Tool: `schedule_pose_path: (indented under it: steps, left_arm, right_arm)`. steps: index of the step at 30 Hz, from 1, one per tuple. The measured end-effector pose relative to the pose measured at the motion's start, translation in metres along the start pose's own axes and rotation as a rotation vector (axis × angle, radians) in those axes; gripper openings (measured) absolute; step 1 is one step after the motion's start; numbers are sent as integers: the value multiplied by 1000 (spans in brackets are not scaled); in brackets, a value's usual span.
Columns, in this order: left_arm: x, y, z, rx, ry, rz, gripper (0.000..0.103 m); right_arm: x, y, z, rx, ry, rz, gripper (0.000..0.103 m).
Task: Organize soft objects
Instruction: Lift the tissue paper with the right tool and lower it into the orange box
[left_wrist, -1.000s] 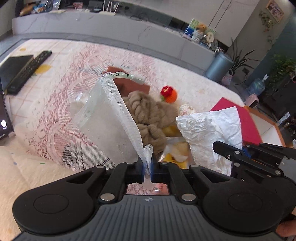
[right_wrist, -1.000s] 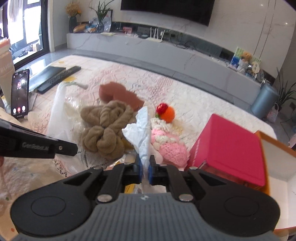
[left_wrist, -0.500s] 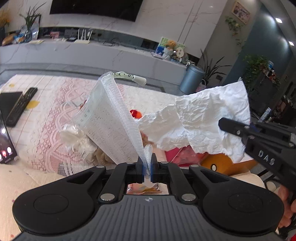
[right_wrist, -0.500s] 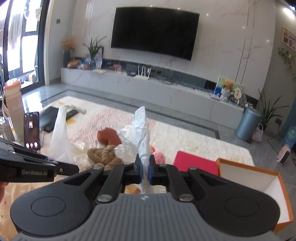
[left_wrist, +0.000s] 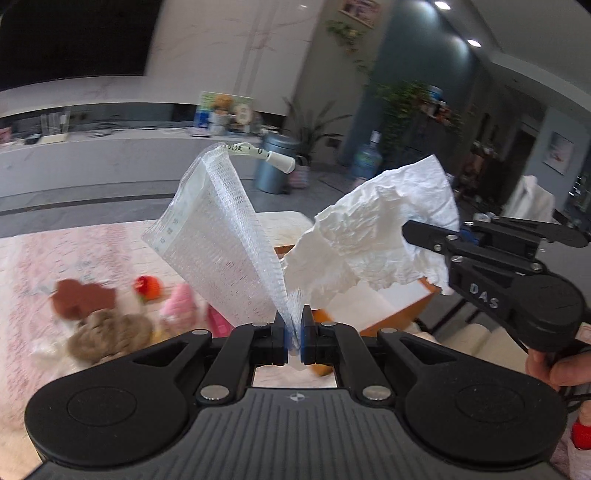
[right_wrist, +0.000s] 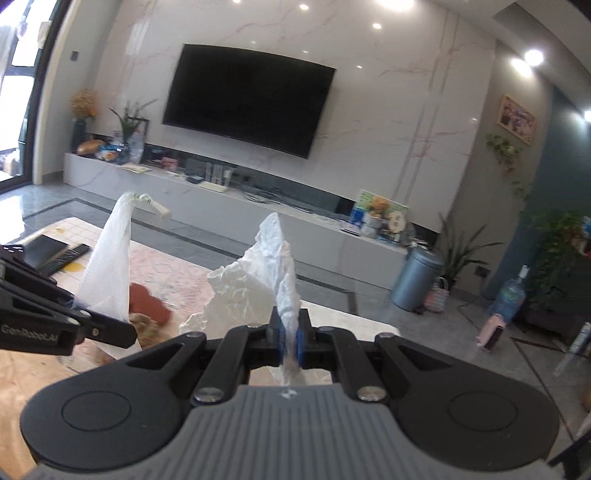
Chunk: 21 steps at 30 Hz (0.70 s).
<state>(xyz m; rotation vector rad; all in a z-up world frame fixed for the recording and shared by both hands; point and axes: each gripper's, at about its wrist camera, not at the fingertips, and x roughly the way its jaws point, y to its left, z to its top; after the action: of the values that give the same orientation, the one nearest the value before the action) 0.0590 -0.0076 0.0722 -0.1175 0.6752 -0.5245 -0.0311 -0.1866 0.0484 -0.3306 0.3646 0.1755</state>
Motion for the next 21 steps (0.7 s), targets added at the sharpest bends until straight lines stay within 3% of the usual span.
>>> schedule_pose_path:
  steps: [8, 11, 15, 21]
  left_arm:
    - [88, -32, 35, 24, 113, -200, 5]
    - [128, -39, 43, 20, 197, -262, 5]
    - [180, -44, 47, 39, 309, -250, 5]
    - [250, -31, 45, -52, 501, -254, 5]
  right_arm:
    - [28, -62, -12, 59, 107, -74, 4]
    - [48, -78, -19, 83, 165, -63, 4]
    - [87, -98, -38, 151, 271, -19, 5]
    - [156, -119, -71, 248, 435, 70, 5]
